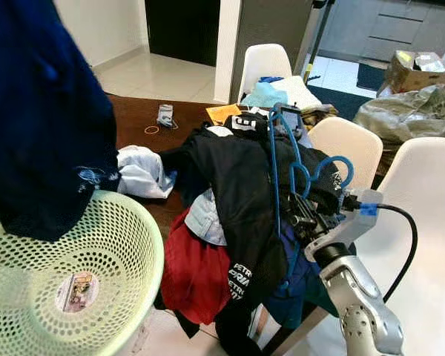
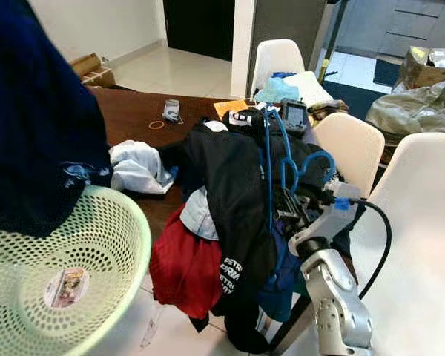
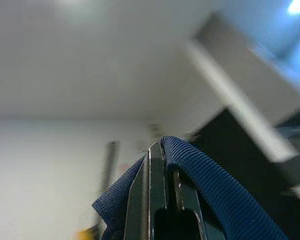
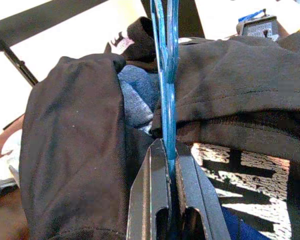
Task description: Hang hanger
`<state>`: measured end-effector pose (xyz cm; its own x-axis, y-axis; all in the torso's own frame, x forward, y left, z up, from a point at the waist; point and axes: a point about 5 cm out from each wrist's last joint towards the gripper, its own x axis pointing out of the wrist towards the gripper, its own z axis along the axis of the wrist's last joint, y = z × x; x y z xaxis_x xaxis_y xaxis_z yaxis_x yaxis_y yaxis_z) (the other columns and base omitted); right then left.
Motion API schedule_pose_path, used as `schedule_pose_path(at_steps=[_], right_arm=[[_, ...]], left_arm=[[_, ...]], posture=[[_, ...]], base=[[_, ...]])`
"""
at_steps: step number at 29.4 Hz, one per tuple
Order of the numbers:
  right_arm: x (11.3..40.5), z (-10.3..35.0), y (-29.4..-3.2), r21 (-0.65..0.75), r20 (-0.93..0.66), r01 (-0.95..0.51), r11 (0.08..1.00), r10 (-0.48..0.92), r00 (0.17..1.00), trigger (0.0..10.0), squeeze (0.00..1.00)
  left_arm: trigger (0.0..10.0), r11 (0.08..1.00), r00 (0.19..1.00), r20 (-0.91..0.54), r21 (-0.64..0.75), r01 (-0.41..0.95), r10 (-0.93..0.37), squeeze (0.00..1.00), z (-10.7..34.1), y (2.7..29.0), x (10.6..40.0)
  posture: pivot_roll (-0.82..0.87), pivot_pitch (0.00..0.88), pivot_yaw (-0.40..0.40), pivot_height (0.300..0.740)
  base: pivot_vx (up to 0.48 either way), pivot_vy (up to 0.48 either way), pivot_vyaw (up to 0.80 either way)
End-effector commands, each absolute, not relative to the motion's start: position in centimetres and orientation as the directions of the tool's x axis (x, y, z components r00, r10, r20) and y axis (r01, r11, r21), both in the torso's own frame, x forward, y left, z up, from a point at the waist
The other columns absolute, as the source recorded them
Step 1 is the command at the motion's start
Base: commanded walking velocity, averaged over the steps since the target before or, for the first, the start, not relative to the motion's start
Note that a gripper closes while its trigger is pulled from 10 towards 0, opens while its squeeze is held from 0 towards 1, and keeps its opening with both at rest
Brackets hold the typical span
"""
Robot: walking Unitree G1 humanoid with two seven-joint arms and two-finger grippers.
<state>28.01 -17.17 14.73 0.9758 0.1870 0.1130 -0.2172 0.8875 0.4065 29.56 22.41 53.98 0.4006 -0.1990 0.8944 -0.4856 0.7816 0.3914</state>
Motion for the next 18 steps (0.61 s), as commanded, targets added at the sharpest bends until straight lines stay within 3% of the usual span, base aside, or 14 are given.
schedule_pose_path(at_steps=[1, 6, 11, 12, 18], right_arm=[[27.9, 14.3, -17.3, 0.428, 0.098, -0.203, 0.88, 0.179, 0.979, 10.0, 0.0], [27.8, 14.2, -17.3, 0.432, 0.097, -0.202, 0.879, 0.178, 0.979, 10.0, 0.0], [27.8, 14.2, -17.3, 0.436, 0.096, -0.204, 0.876, 0.18, 0.979, 10.0, 0.0], [27.8, 14.1, -17.3, 0.438, 0.095, -0.204, 0.875, 0.18, 0.979, 10.0, 0.0], [27.8, 14.1, -17.3, 0.439, 0.095, -0.203, 0.875, 0.18, 0.979, 10.0, 0.0]], left_arm=[[0.0, 0.78, 0.369, 0.887, 0.433, -0.451, -0.279, 0.0, 53.9, 20.9, 29.4], [0.0, 0.755, 0.392, 0.879, 0.446, -0.48, -0.271, 0.0, 53.2, 21.2, 30.1], [0.0, 0.712, 0.374, 0.915, 0.363, -0.601, -0.151, 0.0, 54.1, 24.0, 29.3], [0.0, 0.648, 0.355, 0.928, 0.337, -0.683, -0.109, 0.0, 54.5, 25.5, 28.5], [0.0, 0.594, 0.349, 0.931, 0.34, -0.73, -0.104, 0.0, 54.6, 26.3, 28.0]], posture=[[0.04, 0.044, -0.032, 0.74], [0.05, 0.043, -0.035, 0.74], [0.05, 0.04, -0.036, 0.74], [0.05, 0.038, -0.036, 0.74], [0.05, 0.036, -0.039, 0.74]], base=[[0.0, 0.0, 0.0], [0.0, 0.0, 0.0], [0.0, 0.0, 0.0], [0.0, 0.0, 0.0], [0.0, 0.0, 0.0]])
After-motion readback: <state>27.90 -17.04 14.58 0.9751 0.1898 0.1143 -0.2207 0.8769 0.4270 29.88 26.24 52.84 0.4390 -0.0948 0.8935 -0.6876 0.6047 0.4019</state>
